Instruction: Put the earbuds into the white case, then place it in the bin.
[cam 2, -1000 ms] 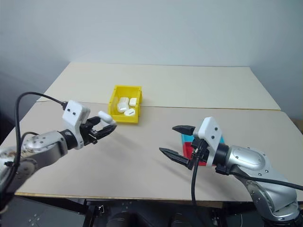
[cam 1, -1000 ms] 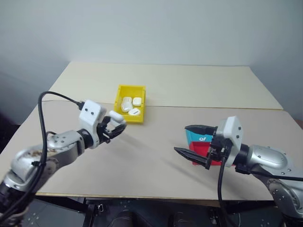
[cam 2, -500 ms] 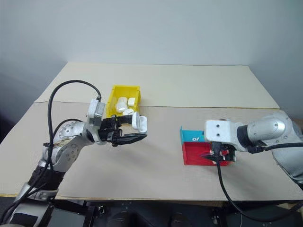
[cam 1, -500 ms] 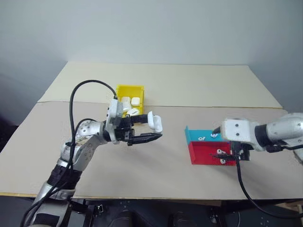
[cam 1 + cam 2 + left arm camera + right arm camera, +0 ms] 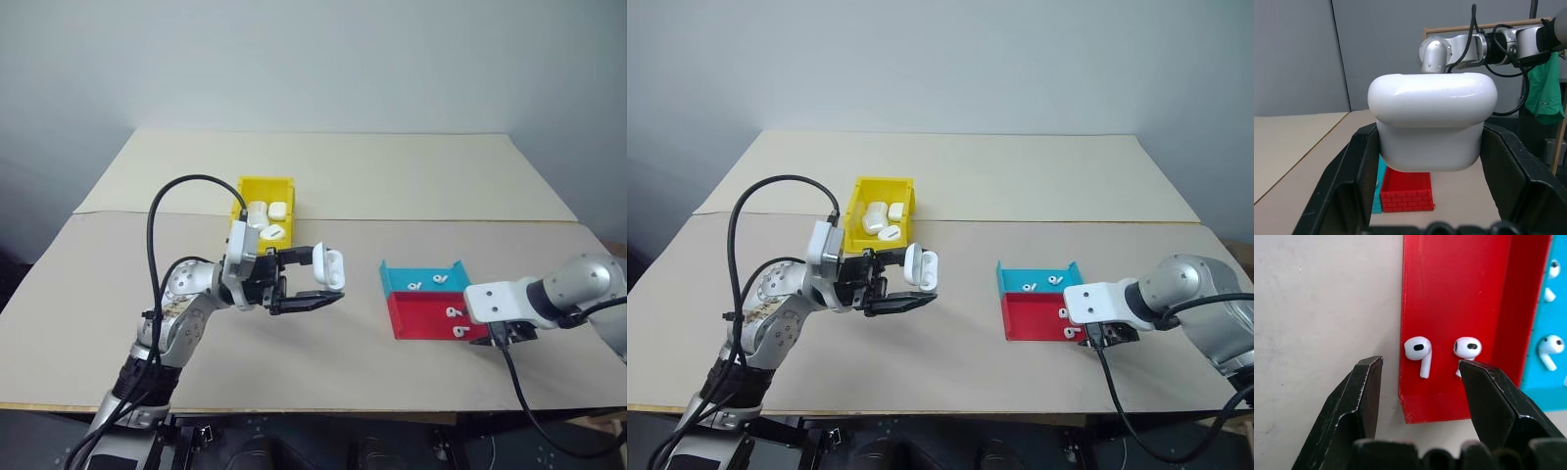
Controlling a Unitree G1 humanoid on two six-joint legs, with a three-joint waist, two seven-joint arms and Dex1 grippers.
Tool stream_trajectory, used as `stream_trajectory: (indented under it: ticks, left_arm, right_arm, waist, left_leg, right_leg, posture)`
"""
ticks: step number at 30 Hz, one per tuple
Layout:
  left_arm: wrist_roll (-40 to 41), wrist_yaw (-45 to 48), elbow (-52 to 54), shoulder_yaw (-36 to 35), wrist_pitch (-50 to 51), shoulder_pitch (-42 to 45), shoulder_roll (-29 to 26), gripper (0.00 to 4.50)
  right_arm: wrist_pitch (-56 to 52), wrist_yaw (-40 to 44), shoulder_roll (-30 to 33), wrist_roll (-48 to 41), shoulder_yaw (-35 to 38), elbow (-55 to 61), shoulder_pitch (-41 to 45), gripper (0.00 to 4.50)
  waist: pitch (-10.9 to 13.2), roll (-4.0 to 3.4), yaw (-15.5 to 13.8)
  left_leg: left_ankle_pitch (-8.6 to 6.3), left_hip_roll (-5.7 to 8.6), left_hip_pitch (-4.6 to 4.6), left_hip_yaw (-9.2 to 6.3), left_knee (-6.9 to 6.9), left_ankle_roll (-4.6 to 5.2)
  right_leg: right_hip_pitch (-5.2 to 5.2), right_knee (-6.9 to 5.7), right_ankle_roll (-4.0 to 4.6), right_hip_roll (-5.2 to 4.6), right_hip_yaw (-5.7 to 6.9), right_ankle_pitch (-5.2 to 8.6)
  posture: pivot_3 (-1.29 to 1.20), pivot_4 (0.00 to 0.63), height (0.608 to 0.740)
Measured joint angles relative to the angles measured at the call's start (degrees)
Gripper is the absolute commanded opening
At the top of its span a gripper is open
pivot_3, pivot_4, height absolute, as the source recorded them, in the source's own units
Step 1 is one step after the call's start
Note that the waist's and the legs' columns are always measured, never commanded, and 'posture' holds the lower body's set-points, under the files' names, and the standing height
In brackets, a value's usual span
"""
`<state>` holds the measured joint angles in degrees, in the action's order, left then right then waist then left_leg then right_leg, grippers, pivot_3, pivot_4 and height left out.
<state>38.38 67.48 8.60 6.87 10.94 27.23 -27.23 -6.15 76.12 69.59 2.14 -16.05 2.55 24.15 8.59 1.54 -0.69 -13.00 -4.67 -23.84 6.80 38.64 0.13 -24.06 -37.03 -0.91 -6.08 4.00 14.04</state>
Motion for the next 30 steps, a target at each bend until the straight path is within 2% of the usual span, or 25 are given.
stream_trajectory:
  ticks: [5, 19, 22, 27, 30]
  left_arm:
    - [0.0, -1.5, 2.0, -0.6, 0.9, -1.6, 0.1, 2.78]
    - [0.0, -3.2, 4.6, -1.6, 3.3, -2.9, -0.2, 2.78]
    - [0.0, -3.3, 4.6, -2.0, 3.3, -2.9, -0.2, 2.78]
    - [0.0, -3.3, 4.7, -2.2, 4.0, -2.9, -0.2, 2.78]
    - [0.0, -3.3, 4.7, -2.2, 4.1, -2.9, -0.2, 2.78]
  right_arm:
    - [2.0, 1.0, -3.9, 3.1, -1.9, -4.4, 1.6, 2.96]
    - [5.4, 2.6, -7.1, 7.1, -3.0, -10.4, 4.6, 2.96]
    - [5.5, 3.1, -7.1, 6.9, -2.9, -10.4, 4.7, 2.35]
    - [5.6, 3.8, -7.1, 6.6, -2.7, -9.9, 4.5, 0.7]
    - [5.5, 3.7, -7.2, 6.5, -2.5, -9.6, 4.2, 0.6]
  waist:
    - [0.0, -0.02, 0.0]
    - [0.0, -0.03, 0.0]
    - [0.0, -0.03, 0.0]
    - [0.0, -0.03, 0.0]
    - [0.0, -0.04, 0.0]
  left_leg:
    - [0.0, -0.02, 0.02, 0.0, -0.01, -0.01]
    - [0.01, -0.04, 0.05, 0.0, 0.0, -0.02]
    - [0.01, -0.03, 0.05, -0.01, 0.0, -0.02]
    - [0.01, -0.03, 0.06, -0.01, 0.02, -0.02]
    - [0.01, -0.04, 0.08, -0.01, 0.01, -0.01]
  right_leg:
    - [-0.02, -0.04, 0.01, 0.03, 0.0, 0.0]
    - [0.03, -0.02, 0.01, 0.05, 0.01, 0.0]
    - [0.04, -0.02, 0.01, 0.05, 0.01, 0.0]
    - [0.06, -0.02, 0.01, 0.05, 0.02, 0.0]
    - [0.08, -0.02, 0.01, 0.05, 0.02, 0.0]
  posture:
    - [0.0, 0.15, 0.74]
    - [0.0, 0.15, 0.74]
    - [0.0, 0.15, 0.74]
    - [0.0, 0.15, 0.74]
    - [0.0, 0.15, 0.74]
